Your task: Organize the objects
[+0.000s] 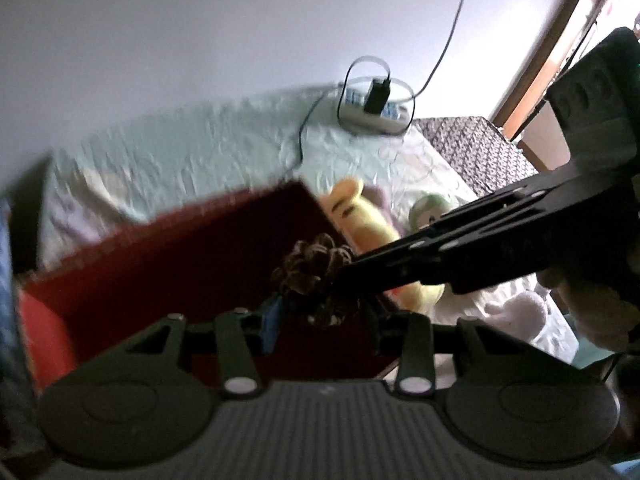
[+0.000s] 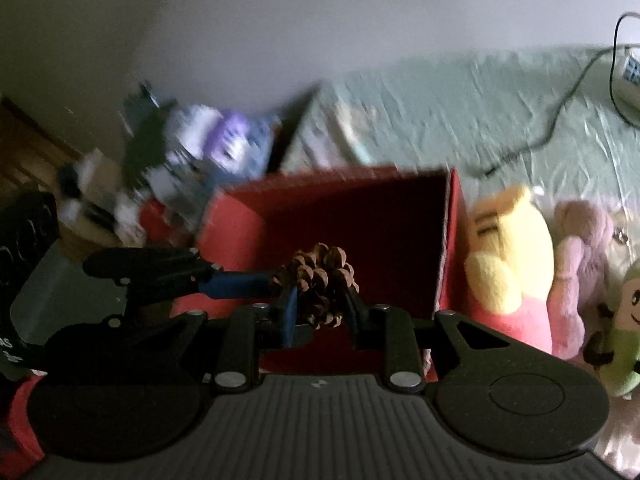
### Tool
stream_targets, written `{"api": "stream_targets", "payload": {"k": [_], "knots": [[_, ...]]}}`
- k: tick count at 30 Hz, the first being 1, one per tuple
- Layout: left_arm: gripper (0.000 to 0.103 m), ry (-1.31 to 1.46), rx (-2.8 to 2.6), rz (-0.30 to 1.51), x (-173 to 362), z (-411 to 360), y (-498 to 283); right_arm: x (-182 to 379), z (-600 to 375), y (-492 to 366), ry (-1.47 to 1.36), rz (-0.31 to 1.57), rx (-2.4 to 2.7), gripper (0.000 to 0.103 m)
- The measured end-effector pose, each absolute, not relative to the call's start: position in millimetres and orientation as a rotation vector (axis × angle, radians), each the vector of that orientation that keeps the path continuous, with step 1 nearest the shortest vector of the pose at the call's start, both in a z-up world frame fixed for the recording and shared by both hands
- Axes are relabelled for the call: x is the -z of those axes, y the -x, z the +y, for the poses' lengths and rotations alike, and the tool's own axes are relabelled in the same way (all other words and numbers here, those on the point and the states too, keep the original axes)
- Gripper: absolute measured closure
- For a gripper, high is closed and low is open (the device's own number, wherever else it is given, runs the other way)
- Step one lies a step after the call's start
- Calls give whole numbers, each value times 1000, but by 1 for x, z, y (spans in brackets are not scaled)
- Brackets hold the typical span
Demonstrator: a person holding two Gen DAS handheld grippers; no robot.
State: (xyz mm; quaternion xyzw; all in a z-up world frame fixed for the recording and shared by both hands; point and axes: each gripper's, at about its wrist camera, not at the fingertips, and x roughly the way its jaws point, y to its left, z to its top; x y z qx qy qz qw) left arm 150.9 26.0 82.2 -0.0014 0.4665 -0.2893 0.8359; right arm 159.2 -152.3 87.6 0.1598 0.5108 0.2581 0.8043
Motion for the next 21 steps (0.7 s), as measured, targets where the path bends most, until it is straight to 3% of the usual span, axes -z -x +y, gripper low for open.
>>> {"api": "stream_targets", "payload": {"k": [8, 21], "knots": [[63, 145, 676, 1112, -20, 26, -156, -56, -134, -162, -130, 1255, -435, 76], [63, 180, 746, 1181, 7, 15, -172, -42, -124, -171, -42, 1329, -381, 80]]}}
